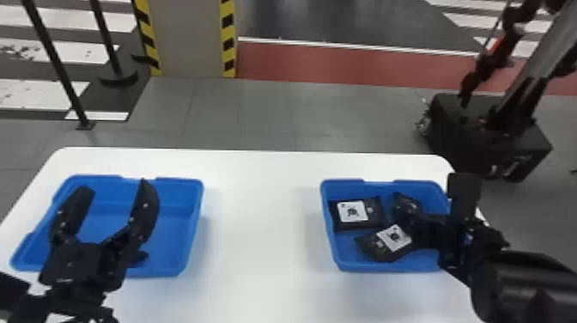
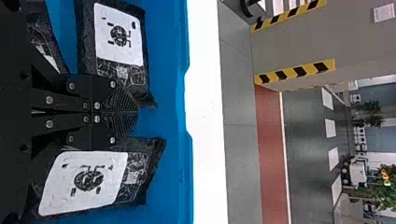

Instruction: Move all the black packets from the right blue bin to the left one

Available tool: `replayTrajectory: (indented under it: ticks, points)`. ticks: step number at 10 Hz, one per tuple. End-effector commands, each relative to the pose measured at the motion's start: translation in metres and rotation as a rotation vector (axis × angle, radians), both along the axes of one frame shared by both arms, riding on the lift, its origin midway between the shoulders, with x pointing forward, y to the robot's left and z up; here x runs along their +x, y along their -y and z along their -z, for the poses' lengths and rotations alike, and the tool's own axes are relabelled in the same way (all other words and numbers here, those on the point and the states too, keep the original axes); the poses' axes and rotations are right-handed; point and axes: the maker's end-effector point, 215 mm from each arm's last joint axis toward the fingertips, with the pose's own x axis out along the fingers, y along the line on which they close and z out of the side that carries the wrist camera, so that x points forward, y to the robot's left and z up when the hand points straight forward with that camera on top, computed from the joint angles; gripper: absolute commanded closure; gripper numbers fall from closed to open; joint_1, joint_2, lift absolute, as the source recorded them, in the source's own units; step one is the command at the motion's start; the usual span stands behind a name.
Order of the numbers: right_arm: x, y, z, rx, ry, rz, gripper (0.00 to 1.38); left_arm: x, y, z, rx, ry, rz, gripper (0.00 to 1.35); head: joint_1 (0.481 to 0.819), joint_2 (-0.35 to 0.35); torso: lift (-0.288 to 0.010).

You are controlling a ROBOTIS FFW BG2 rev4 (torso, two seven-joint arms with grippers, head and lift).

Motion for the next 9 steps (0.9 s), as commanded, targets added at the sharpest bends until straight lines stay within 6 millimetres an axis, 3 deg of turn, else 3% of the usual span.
replayTrajectory:
  ticks: [1,3,4,5,6,7,9]
  points:
    - [-0.008,-0.018,-0.011,0.038,0.026,-0.029,0.95,0.001,0.003,0.000,-0.004,-0.001,0.003,0.13,0.695,-0.101,-0.110]
    - [-0.033,-0.052,-0.054,0.018,0.116,-0.038,0.07,0.000,0.003,0.001,-0.006,-0.004,0.003,0.13,0.695,-0.078,-0.110]
    - [-0.048,-0.051,-0.074,-0.004,0.172,0.035,0.04,0.000,0.002,0.002,-0.007,-0.006,0.003,0.13,0.695,-0.065,-0.110]
    - [-0.059,-0.042,-0.080,-0.007,0.200,0.128,0.13,-0.001,0.003,0.003,-0.009,-0.008,0.004,0.13,0.695,-0.058,-0.110]
    - [-0.068,-0.030,-0.073,-0.022,0.186,0.207,0.14,-0.001,0.005,0.003,-0.016,-0.007,0.010,0.13,0.695,-0.059,-0.110]
    - [-0.068,-0.022,-0.054,-0.023,0.153,0.266,0.14,-0.002,0.010,0.004,-0.032,-0.009,0.019,0.13,0.695,-0.071,-0.110]
    - [-0.054,-0.005,-0.019,-0.021,0.102,0.351,0.14,-0.004,0.015,0.006,-0.046,-0.014,0.034,0.13,0.695,-0.100,-0.110]
